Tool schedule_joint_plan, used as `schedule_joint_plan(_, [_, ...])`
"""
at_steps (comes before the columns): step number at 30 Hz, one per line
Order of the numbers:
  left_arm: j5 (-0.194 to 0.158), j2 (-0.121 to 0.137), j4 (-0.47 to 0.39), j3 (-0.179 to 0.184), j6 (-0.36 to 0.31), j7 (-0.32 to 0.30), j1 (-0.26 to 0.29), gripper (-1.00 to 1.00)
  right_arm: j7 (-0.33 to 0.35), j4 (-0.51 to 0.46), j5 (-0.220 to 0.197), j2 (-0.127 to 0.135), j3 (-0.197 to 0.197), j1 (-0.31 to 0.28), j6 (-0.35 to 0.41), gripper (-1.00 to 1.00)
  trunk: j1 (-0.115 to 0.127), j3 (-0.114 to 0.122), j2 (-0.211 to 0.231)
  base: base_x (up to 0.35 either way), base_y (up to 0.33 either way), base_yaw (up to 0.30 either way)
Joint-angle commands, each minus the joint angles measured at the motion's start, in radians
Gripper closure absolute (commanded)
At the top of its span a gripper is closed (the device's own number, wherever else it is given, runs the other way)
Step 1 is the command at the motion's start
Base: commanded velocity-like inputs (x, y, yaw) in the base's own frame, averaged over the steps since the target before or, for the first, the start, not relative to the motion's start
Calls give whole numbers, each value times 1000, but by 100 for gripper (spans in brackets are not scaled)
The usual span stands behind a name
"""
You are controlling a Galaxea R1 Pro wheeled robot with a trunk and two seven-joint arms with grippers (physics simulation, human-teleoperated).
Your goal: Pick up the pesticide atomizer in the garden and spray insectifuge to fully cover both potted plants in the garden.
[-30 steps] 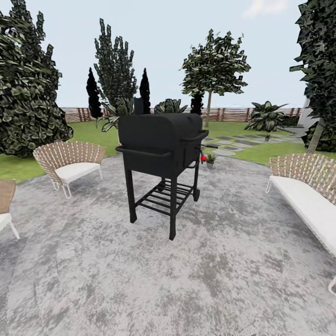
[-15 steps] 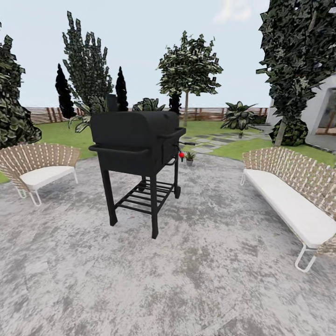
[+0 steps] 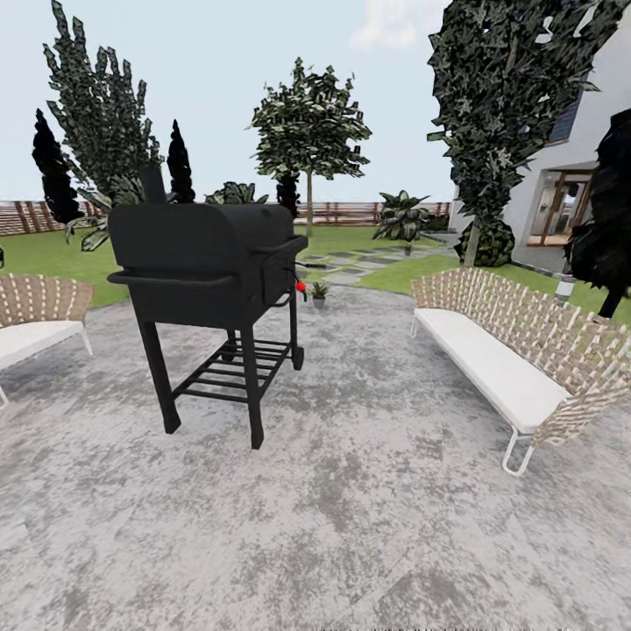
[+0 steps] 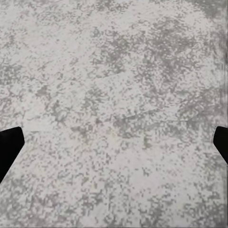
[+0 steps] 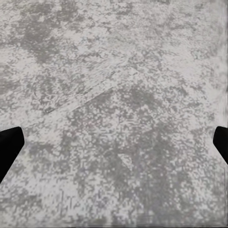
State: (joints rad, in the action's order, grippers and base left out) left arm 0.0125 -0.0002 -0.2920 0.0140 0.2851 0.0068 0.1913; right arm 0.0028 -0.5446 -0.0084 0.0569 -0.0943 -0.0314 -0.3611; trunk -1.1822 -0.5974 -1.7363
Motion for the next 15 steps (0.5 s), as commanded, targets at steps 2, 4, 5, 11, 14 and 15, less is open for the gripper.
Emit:
schedule_joint_plan(2, [1,0,1,1,3,0,0,-100,0,1,-1,0,-1,-1,-3,-100,-8,-7,-15,0,0,-300])
schedule_joint_plan(4, [1,0,1,1,3,0,0,-100,0,1,-1,0,-1,-1,-3,-100,-15,-14,-29,0,0,-300])
schedule_joint_plan(5, [1,0,1,1,3,0,0,-100,0,2,-1,0,-1,-1,-3,-100,-19,-17,-36,0,0,-300])
schedule_joint_plan(11, [1,0,1,1,3,0,0,-100,0,2,-1,0,-1,-1,-3,-100,-42,-36,-78,0,0,-300])
schedule_joint_plan(14, [1,0,1,1,3,-1,0,-100,0,2,-1,0,-1,-1,-3,-100,-54,-45,-99,0,0,-300])
schedule_joint_plan(15, [1,0,1,1,3,0,0,-100,0,2,-1,0,0,-1,-3,-100,-57,-48,-106,0,0,-300])
